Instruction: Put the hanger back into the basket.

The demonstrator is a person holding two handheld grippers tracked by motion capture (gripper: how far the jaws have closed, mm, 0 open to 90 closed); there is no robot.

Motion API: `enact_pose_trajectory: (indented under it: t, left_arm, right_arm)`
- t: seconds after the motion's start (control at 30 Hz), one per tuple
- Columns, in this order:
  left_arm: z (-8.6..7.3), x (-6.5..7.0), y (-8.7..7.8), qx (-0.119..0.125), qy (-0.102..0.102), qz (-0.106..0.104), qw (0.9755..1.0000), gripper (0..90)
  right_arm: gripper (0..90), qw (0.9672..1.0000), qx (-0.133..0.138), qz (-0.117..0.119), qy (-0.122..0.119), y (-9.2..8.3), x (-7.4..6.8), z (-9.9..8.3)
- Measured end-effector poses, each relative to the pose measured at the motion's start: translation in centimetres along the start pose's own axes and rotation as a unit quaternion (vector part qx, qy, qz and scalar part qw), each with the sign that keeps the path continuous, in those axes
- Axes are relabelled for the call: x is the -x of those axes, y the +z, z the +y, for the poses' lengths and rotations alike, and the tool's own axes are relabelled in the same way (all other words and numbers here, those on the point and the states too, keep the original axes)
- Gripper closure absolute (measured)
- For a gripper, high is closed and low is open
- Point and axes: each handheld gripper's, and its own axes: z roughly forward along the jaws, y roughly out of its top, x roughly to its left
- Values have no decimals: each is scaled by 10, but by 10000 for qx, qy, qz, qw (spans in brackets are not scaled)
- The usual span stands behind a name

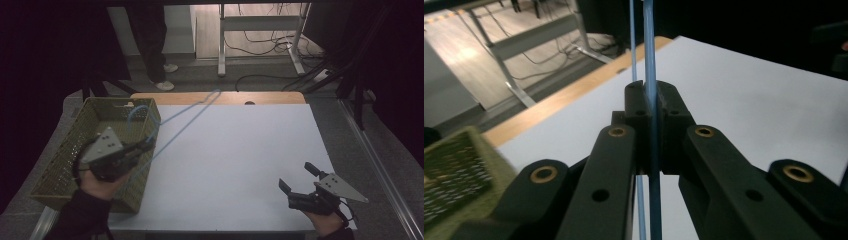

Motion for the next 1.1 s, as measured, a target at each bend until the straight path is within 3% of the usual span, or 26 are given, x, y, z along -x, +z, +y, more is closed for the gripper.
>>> enact_pose_trajectory:
  t: [0.17, 0.37, 0.5, 0.7, 0.77, 0.9, 1.0, 1.1]
  left_arm:
    - [-10, -39, -26, 156, -214, 117, 9996, 865]
    - [-28, -78, -48, 55, -375, 288, 9989, 864]
    - [-39, -92, -56, -109, -263, 451, 9986, 864]
    - [-62, -114, -59, -292, -373, 622, 9969, 864]
    - [-69, -117, -60, -382, -309, 767, 9958, 864]
    - [-86, -129, -67, -454, -437, 944, 9935, 864]
    - [-90, -131, -66, -501, -416, 961, 9932, 864]
    - [-93, -133, -62, -574, -258, 1026, 9927, 863]
  right_arm:
    - [0, 10000, -58, 2, -15, 1, 1, -1]
    - [3, 10000, -73, 20, 3, 2, 2, -2]
    - [5, 9999, -101, 38, 9, 4, 1, -3]
    - [8, 9999, -158, 49, -12, 5, 0, -4]
    - [9, 9998, -165, 54, -38, 5, -1, -4]
    - [10, 9998, -175, 43, -27, 6, 0, -4]
    - [12, 9998, -189, 37, -26, 6, 0, -5]
    - [13, 9998, -181, 44, -46, 6, -1, -4]
